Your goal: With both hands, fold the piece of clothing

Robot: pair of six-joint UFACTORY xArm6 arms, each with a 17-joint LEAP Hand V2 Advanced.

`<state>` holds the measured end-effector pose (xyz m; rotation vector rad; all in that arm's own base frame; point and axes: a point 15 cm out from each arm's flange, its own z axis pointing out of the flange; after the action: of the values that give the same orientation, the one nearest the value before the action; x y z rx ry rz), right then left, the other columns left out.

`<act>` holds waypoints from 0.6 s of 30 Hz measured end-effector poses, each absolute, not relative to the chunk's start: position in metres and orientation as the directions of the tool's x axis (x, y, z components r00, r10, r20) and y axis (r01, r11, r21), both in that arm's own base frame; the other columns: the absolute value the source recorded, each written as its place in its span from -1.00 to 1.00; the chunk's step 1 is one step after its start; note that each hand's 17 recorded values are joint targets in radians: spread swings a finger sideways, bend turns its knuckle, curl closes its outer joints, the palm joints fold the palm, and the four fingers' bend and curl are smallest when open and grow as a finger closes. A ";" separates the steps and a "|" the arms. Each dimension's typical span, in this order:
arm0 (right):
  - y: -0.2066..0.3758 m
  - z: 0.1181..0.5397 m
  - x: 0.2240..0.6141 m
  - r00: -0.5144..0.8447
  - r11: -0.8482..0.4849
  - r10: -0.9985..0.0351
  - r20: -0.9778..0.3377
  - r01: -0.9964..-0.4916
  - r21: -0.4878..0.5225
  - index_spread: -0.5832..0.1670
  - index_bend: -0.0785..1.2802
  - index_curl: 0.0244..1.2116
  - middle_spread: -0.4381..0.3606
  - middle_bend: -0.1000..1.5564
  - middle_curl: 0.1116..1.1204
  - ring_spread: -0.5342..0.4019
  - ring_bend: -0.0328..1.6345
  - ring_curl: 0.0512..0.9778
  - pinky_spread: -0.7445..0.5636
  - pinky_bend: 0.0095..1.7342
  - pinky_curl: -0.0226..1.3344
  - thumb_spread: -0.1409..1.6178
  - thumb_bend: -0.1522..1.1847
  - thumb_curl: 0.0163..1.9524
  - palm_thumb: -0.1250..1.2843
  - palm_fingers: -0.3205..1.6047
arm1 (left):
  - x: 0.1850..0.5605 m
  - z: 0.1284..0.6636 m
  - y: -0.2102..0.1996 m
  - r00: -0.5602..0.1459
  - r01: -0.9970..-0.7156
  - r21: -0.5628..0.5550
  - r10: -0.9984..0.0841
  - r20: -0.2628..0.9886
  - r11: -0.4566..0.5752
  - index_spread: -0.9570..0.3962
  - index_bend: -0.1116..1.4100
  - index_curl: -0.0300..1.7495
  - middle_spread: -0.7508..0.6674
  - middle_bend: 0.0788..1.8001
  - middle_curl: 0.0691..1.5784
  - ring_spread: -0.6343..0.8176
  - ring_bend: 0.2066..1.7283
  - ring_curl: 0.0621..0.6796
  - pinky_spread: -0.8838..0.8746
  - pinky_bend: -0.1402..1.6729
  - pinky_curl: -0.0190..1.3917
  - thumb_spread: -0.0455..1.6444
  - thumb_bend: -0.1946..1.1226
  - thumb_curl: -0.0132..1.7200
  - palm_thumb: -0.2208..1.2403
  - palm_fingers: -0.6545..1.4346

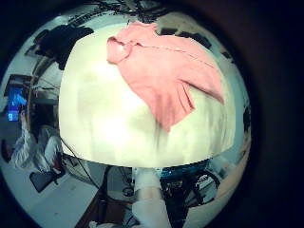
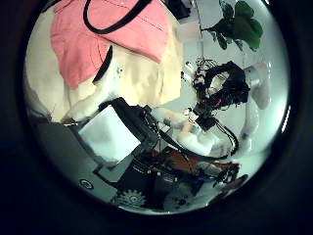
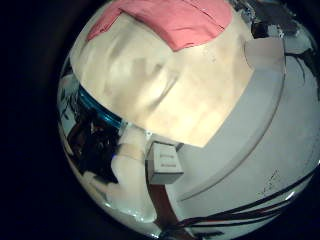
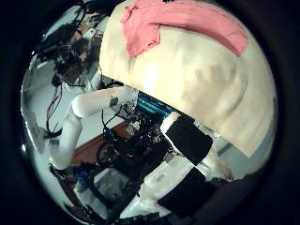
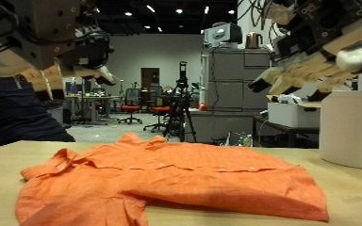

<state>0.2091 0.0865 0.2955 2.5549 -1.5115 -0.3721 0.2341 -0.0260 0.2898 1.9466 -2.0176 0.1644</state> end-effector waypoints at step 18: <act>0.077 0.314 0.239 0.485 -0.509 -0.860 -0.157 -0.831 0.223 -0.55 -0.62 -0.43 0.17 -0.64 -0.55 0.49 -0.65 -0.56 0.66 -0.80 -0.60 0.68 -0.78 -0.77 0.11 -0.32 | 0.223 0.193 -0.022 -0.413 -0.837 0.339 -0.902 0.123 0.429 0.51 -0.65 -0.60 0.41 -0.88 -0.70 0.54 -0.57 -0.58 0.47 -0.44 -0.54 0.30 -0.75 -0.56 -0.04 -0.34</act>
<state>0.2390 0.0772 0.3138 2.6050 -1.4902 -0.3778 0.2230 -0.0217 0.1933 1.5044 -2.4000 -0.3247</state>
